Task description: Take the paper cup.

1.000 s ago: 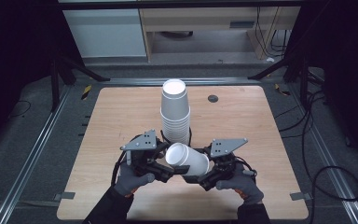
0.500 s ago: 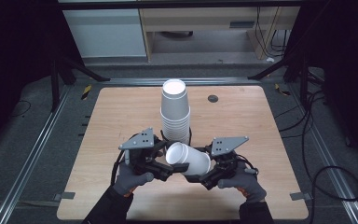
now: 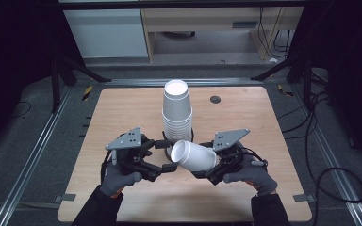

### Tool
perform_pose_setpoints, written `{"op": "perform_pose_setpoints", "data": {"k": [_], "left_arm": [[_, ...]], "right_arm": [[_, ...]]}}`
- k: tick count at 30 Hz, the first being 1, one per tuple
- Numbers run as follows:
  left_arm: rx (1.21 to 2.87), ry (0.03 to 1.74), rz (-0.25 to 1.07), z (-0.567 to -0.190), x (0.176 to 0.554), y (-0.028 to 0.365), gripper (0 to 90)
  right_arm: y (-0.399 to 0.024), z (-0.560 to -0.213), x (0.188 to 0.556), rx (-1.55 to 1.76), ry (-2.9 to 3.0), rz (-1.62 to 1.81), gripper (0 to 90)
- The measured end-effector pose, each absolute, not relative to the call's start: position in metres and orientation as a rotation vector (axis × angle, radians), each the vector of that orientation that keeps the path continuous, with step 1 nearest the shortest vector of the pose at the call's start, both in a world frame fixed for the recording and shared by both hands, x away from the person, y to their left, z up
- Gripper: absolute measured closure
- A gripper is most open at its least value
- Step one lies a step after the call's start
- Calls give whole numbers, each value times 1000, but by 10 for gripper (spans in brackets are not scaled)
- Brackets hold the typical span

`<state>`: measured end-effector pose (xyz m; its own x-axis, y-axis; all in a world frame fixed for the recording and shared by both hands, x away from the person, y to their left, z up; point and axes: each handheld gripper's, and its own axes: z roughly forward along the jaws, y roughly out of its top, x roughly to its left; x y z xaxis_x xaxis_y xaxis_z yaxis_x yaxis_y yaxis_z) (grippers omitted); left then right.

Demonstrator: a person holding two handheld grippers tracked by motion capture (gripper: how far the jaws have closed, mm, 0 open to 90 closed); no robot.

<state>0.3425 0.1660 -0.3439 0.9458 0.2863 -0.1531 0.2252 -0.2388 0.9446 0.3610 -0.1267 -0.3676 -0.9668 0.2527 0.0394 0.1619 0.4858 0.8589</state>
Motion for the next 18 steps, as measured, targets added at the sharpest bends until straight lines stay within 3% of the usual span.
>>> {"op": "perform_pose_setpoints", "data": {"k": [18], "left_arm": [[1960, 351, 4, -366, 347, 144, 186]], "right_arm": [[-119, -370, 361, 281, 2725, 1317, 97]]}}
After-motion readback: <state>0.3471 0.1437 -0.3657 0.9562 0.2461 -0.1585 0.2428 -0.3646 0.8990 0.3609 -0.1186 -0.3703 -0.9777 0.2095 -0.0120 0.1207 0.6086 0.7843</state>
